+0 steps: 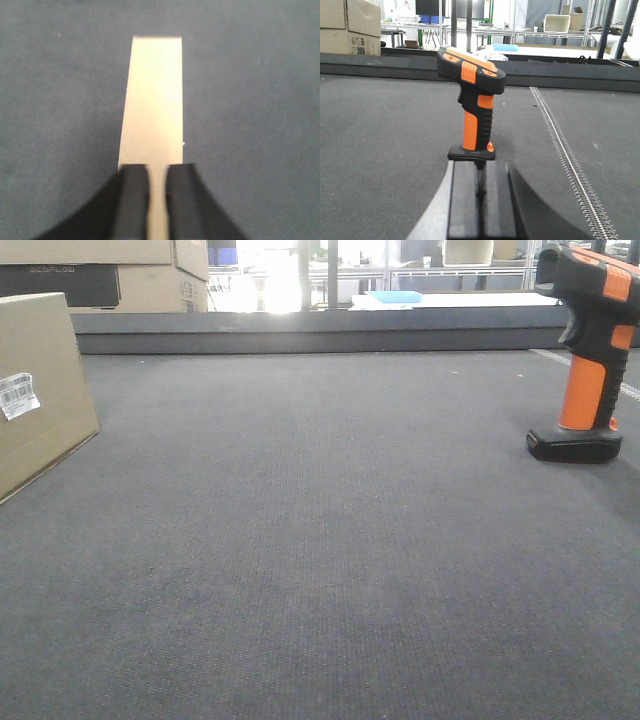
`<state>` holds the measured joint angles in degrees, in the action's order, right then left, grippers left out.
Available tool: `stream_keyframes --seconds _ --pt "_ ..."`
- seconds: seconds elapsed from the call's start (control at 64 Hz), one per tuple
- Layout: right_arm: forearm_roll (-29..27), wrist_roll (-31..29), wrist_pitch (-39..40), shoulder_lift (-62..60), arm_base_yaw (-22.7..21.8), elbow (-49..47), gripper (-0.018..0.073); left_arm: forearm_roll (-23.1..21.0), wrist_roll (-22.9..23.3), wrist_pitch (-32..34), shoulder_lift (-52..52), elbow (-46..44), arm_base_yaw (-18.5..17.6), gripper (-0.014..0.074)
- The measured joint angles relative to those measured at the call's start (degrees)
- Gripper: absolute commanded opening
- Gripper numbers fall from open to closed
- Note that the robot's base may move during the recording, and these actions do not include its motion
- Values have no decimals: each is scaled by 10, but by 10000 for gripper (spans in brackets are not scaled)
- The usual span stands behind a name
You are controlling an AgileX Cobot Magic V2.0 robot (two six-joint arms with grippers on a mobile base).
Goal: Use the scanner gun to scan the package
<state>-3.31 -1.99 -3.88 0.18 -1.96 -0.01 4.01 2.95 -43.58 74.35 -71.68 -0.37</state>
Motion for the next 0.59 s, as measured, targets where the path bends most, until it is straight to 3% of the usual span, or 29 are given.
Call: stream_keyframes --seconds 0.094,0.203,0.594 --pt "0 0 0 0 0 0 -168 6 0 -1 13 0 0 472" --pt "0 0 0 0 0 0 -168 16 0 1 25 -1 0 609" --pt "0 0 0 0 0 0 -168 9 0 -28 95 -2 0 601"
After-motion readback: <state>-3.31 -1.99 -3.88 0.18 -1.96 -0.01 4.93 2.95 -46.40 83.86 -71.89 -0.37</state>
